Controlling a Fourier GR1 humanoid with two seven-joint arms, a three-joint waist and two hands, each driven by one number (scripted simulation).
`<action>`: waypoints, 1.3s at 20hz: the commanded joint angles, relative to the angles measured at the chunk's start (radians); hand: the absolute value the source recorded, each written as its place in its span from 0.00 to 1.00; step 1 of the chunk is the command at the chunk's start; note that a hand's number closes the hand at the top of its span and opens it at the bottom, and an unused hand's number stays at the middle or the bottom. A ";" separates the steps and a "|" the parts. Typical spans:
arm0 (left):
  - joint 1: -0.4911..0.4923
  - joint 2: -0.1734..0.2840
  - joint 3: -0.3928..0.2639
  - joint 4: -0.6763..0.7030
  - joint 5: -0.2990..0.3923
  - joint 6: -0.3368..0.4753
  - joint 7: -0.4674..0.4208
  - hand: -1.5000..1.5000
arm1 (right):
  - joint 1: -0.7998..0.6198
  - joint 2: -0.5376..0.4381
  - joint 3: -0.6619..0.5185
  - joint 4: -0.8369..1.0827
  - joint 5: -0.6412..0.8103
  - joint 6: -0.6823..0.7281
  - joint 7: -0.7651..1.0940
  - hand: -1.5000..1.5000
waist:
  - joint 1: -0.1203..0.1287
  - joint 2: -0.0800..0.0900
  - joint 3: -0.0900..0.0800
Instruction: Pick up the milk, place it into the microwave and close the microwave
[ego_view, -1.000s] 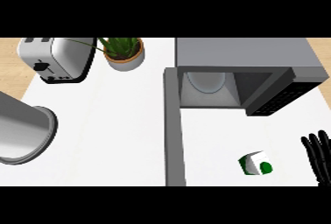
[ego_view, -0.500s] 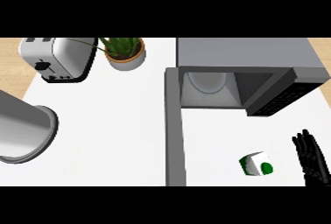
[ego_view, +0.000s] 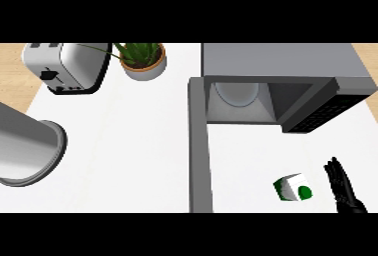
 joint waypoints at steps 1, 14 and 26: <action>0.011 -0.070 -0.036 -0.063 0.007 -0.025 0.004 0.00 | -0.098 -0.041 -0.025 0.213 0.041 -0.015 -0.103 0.00 | -0.003 0.001 0.000; 0.047 -0.032 0.071 -0.071 0.150 -0.071 0.035 0.00 | -0.328 -0.028 -0.059 0.782 0.118 -0.145 -0.458 0.00 | 0.004 0.002 0.001; 0.053 0.007 0.089 -0.050 0.194 -0.088 0.058 0.00 | -0.454 -0.063 -0.060 0.890 0.060 0.018 -0.456 1.00 | 0.015 0.005 0.003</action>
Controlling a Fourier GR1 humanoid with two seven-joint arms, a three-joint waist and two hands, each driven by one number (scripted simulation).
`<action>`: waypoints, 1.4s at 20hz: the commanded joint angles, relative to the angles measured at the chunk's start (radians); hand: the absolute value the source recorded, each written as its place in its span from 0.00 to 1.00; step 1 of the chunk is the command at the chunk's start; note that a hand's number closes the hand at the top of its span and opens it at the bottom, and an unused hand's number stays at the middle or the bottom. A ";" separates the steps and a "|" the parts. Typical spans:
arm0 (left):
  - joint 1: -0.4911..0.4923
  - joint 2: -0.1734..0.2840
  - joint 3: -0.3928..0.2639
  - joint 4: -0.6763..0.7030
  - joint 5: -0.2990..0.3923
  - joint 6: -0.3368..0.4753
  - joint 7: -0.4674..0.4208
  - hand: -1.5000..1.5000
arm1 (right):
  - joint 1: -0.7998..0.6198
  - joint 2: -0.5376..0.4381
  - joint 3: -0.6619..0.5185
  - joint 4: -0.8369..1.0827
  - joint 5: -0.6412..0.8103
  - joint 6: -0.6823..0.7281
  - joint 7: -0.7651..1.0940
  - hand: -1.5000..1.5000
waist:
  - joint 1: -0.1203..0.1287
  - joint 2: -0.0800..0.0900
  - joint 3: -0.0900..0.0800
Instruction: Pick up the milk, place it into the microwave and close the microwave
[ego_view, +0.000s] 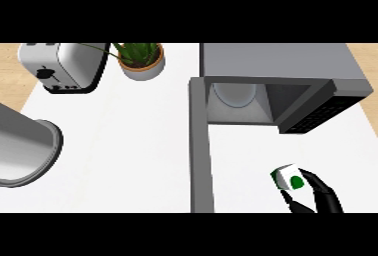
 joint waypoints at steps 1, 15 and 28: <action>0.028 0.000 0.024 -0.020 0.055 -0.031 0.000 0.00 | -0.052 -0.002 0.032 0.071 0.028 0.047 -0.080 1.00 | 0.016 0.007 0.029; 0.011 0.004 0.017 -0.019 0.080 -0.035 0.037 0.00 | -0.282 0.095 0.007 0.164 -0.006 -0.062 -0.071 1.00 | 0.019 0.009 0.029; -0.035 0.023 0.050 -0.008 0.121 0.001 0.101 0.00 | -0.498 0.115 -0.007 0.203 0.001 -0.197 -0.005 1.00 | 0.013 0.012 0.028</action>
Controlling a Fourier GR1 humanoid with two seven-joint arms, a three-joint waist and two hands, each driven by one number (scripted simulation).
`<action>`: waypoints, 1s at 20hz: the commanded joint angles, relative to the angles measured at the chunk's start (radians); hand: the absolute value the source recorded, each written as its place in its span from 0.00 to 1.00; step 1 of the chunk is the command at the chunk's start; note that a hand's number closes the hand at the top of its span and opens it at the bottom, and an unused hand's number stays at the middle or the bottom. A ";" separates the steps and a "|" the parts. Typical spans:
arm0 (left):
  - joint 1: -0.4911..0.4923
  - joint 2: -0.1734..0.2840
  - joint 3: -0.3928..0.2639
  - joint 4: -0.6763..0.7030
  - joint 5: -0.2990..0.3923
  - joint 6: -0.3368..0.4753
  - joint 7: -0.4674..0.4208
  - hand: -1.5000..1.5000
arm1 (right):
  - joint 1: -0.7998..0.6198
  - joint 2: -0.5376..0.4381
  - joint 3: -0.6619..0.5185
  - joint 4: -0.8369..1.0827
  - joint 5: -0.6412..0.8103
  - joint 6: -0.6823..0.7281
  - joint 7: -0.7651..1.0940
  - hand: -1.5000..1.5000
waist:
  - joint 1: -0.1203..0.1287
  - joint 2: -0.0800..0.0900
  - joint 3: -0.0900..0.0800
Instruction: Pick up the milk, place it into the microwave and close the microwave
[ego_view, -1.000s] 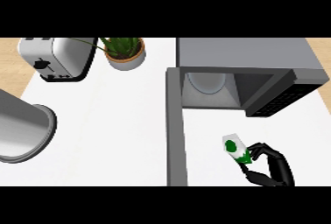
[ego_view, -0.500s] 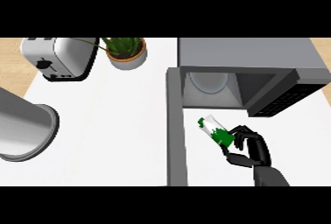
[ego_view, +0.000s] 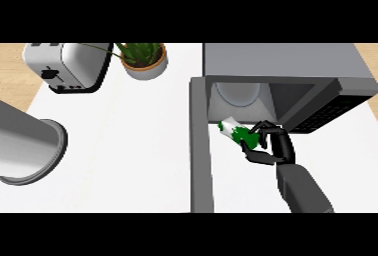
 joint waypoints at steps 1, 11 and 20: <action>-0.032 -0.004 0.019 0.008 -0.017 0.000 0.020 0.00 | -0.057 -0.001 0.009 -0.043 -0.004 -0.039 0.044 1.00 | -0.011 -0.003 0.000; -0.090 0.032 0.019 0.008 0.012 0.037 0.064 0.00 | -0.317 -0.102 -0.036 0.134 0.004 -0.093 0.176 1.00 | 0.019 0.012 0.002; -0.158 0.058 0.009 0.062 -0.017 -0.002 0.059 0.00 | -0.441 -0.192 -0.038 0.206 0.025 -0.103 0.270 1.00 | 0.057 0.030 0.003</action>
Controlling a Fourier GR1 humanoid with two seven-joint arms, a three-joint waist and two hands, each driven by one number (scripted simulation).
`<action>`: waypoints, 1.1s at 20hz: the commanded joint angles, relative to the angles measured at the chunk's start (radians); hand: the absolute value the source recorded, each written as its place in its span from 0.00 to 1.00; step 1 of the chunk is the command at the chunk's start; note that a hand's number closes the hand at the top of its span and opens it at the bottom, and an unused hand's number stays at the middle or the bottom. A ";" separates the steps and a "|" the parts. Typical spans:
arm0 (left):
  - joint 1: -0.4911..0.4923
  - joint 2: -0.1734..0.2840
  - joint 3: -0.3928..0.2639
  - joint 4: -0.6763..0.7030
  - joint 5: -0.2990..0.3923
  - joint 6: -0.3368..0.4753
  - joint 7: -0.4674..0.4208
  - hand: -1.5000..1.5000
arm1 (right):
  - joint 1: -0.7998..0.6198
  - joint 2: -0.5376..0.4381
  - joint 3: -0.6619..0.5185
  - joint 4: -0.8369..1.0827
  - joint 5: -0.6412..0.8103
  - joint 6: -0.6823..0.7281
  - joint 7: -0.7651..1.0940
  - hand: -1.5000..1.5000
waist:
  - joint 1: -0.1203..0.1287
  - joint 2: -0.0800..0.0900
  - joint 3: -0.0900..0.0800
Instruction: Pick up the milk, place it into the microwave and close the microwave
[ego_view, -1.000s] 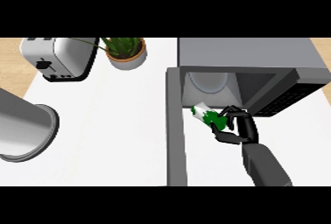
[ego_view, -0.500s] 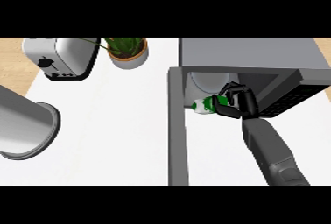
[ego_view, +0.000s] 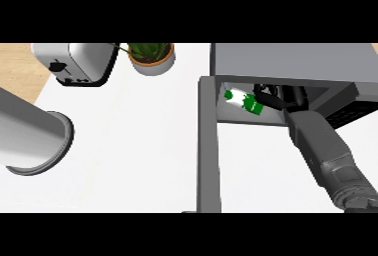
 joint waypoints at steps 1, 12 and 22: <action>-0.009 -0.027 -0.027 -0.042 -0.010 0.025 0.010 0.00 | -0.037 -0.039 0.019 0.027 0.037 -0.084 0.035 1.00 | 0.022 0.009 0.000; -0.095 0.019 -0.048 0.030 -0.016 0.011 0.006 0.00 | -0.108 -0.091 0.016 0.055 0.062 -0.264 0.102 1.00 | 0.061 0.036 0.002; -0.123 0.060 -0.040 0.054 -0.014 -0.003 0.009 0.00 | -0.108 -0.143 -0.006 0.061 0.040 -0.306 0.099 1.00 | 0.097 0.053 0.004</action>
